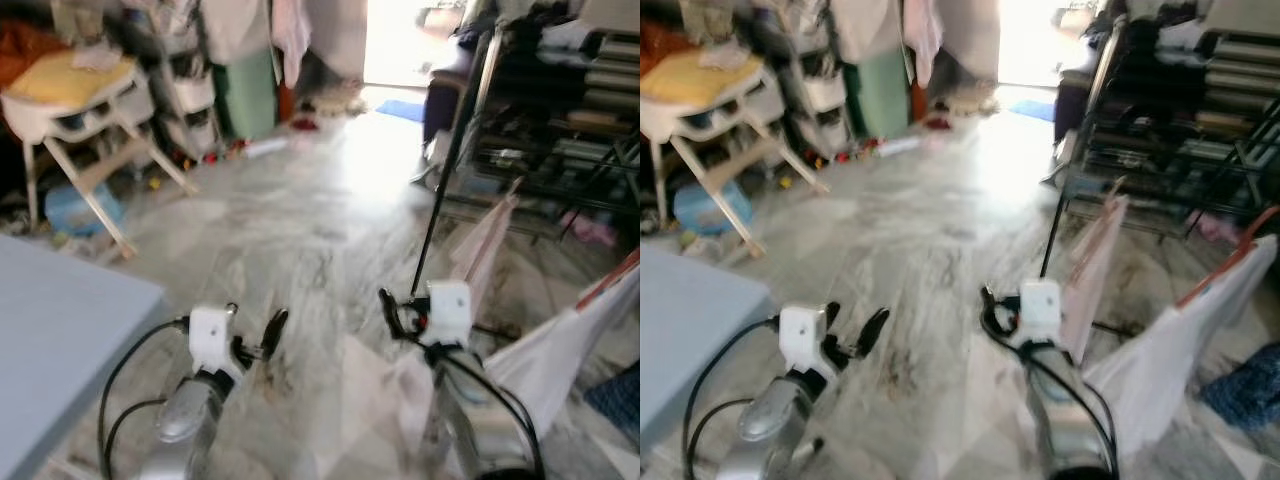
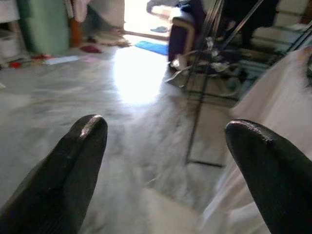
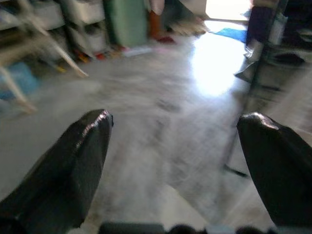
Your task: Hang hanger
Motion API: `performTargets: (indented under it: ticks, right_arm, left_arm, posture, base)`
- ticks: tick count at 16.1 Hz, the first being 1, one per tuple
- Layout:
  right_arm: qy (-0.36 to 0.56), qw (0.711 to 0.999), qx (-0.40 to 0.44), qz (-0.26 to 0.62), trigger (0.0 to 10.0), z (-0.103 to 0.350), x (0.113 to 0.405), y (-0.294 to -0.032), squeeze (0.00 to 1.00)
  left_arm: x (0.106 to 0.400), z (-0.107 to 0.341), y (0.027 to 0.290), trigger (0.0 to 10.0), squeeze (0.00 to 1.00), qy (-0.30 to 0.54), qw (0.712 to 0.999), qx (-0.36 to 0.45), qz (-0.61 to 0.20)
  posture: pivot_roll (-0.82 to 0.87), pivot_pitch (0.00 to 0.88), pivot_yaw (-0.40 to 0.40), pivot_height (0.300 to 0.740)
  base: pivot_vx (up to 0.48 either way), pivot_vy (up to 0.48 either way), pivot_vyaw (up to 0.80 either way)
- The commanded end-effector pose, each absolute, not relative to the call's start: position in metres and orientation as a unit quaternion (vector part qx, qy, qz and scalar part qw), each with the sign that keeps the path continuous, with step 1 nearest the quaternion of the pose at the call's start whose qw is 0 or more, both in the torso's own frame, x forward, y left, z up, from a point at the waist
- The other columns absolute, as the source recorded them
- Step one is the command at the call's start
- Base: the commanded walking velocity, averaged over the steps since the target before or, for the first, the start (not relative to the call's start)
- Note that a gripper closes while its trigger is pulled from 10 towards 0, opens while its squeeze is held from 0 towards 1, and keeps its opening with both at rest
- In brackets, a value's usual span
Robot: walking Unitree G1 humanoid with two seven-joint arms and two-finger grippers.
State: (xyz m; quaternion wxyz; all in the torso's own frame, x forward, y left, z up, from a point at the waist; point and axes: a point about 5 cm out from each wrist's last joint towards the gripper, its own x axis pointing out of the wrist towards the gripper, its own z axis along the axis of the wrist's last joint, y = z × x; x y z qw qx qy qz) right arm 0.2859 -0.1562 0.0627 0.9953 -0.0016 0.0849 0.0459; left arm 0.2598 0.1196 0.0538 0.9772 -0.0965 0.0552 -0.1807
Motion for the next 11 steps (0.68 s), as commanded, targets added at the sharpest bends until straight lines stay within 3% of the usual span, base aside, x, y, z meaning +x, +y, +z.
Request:
performTargets:
  ticks: [1, 4, 9, 11]
  right_arm:
    - [0.078, 0.996, 0.001, 0.04, 10.0, 0.0671, 0.29, -0.1542, 0.0]
    - [0.073, 0.997, 0.0, 0.029, 10.0, 0.0699, 0.2934, -0.1577, 0.0]
    - [0.078, 0.997, 0.016, 0.022, 10.0, 0.0702, 0.2962, -0.1572, 0.0]
    - [0.076, 0.997, 0.01, 0.022, 10.0, 0.0709, 0.2964, -0.1561, 0.0]
  left_arm:
    - [0.2605, 0.0557, 0.1236, 10.0, 0.0, 0.052, 0.978, -0.082, -0.183]
    - [0.2634, 0.0555, 0.1233, 10.0, 0.0, 0.055, 0.98, -0.075, -0.176]
    - [0.2638, 0.0504, 0.1239, 10.0, 0.0, 0.076, 0.98, -0.086, -0.163]
    - [0.2629, 0.0509, 0.1241, 10.0, 0.0, 0.077, 0.977, -0.1, -0.172]
  posture:
    - [-0.07, 0.0, 0.043, 0.74]
    - [-0.07, 0.0, 0.041, 0.74]
    - [-0.07, 0.0, 0.033, 0.74]
    - [-0.07, 0.0, 0.032, 0.74]
  base:
    - [0.364, 0.0, 0.0]
    - [0.31, 0.0, 0.0]
    - [0.0, 0.0, 0.0]
    - [0.0, 0.0, -0.65]
